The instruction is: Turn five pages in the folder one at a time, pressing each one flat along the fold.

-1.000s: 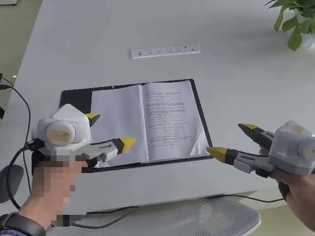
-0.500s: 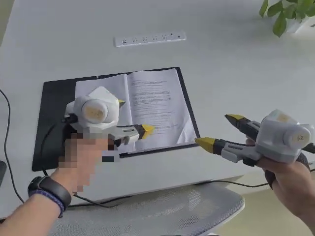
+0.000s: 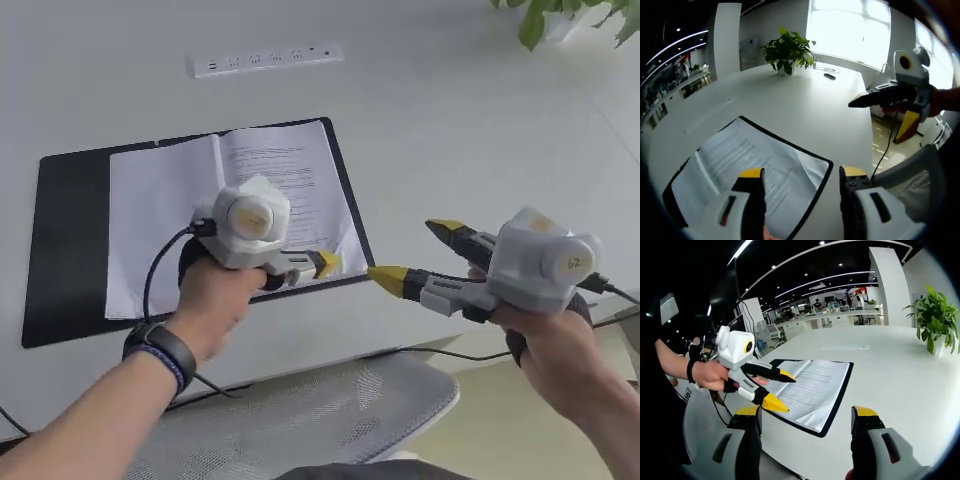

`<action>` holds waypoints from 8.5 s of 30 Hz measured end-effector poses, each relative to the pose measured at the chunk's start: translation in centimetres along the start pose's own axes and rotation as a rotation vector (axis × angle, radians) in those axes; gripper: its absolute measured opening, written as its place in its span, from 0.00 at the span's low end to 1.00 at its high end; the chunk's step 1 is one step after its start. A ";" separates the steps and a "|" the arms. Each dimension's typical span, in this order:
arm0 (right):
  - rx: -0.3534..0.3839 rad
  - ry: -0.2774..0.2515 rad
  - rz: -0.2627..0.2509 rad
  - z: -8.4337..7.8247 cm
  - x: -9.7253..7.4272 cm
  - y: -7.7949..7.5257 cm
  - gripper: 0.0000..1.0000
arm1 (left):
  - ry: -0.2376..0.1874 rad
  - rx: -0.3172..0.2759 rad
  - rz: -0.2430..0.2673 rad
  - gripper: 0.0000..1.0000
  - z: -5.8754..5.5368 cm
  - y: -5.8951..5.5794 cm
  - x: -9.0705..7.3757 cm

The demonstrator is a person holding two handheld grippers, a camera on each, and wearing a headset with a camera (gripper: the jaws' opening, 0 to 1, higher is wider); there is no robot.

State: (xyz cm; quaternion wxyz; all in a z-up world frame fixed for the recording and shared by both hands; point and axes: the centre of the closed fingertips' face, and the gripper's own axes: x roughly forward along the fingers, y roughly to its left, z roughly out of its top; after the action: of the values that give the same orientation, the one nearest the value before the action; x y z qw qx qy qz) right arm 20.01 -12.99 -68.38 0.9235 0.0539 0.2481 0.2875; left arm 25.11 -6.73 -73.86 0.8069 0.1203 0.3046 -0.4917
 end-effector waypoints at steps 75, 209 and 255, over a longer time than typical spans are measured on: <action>0.358 0.050 0.187 -3.2 12.6 -2.9 0.35 | 0.093 -0.064 0.077 0.45 -4.4 0.9 5.1; 0.278 0.028 0.594 8.0 23.3 18.8 0.00 | -0.125 -0.336 0.471 0.71 -11.4 12.2 -24.0; 0.336 0.333 0.528 -1.6 30.3 23.4 0.00 | -0.156 -0.429 0.518 0.73 -13.6 14.1 -26.3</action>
State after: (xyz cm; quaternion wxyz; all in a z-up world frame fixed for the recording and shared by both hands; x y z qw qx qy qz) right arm 28.95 23.25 -77.06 0.7425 0.2195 0.4168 0.4762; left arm 23.49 25.83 -69.99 0.9327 -0.0170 0.2977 -0.2029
